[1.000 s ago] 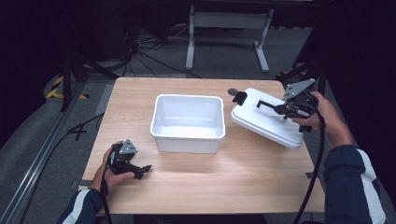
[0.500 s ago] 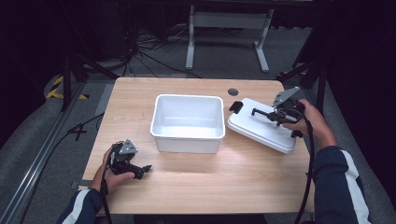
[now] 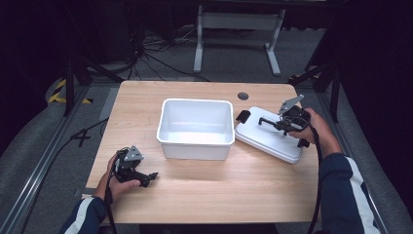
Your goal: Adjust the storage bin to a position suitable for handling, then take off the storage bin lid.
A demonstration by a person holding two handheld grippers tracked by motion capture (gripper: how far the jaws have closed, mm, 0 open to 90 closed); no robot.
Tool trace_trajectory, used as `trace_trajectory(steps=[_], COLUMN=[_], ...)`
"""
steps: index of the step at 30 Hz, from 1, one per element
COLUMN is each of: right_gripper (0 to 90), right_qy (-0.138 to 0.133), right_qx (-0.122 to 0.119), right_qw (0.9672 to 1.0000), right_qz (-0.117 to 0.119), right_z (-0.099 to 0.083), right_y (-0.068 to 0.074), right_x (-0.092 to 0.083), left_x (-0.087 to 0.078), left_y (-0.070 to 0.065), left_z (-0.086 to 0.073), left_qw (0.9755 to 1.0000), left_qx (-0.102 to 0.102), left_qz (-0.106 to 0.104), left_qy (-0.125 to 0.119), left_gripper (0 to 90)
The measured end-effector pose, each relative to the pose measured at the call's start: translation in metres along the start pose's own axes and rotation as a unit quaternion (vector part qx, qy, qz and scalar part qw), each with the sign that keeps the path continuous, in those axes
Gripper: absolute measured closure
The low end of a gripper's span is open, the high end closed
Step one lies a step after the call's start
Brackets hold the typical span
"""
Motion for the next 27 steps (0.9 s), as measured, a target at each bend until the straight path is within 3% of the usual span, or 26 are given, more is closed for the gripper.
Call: trace_trajectory(steps=[9,15,27], right_gripper=[80.3,73.8,61.6], right_qy=[0.007,-0.035,-0.088], right_qx=[0.011,0.027,0.041], right_qw=[0.9999,0.9990,0.9952], right_qz=[-0.002,0.001,0.004], right_z=[-0.005,-0.004,0.002], right_y=[0.002,0.004,0.016], right_x=[0.009,0.000,-0.023], left_x=[0.000,0.000,0.000], left_y=[0.000,0.000,0.000], left_z=[0.000,0.000,0.000], left_qw=[1.0000,1.0000,1.0000], left_qx=[0.000,0.000,0.001], left_qz=[0.000,0.000,0.001], left_qy=[0.000,0.000,0.000], left_gripper=[0.3,0.3,0.4])
Point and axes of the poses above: each handheld gripper's, and its own axes: x roughly forward along the jaws, z roughly out of its top, y roughly to its left, the point moved 2 cm from there along x, roughly forward along the jaws, and after that the axes turned 6 degrees about -y, right-handed, at the moved point
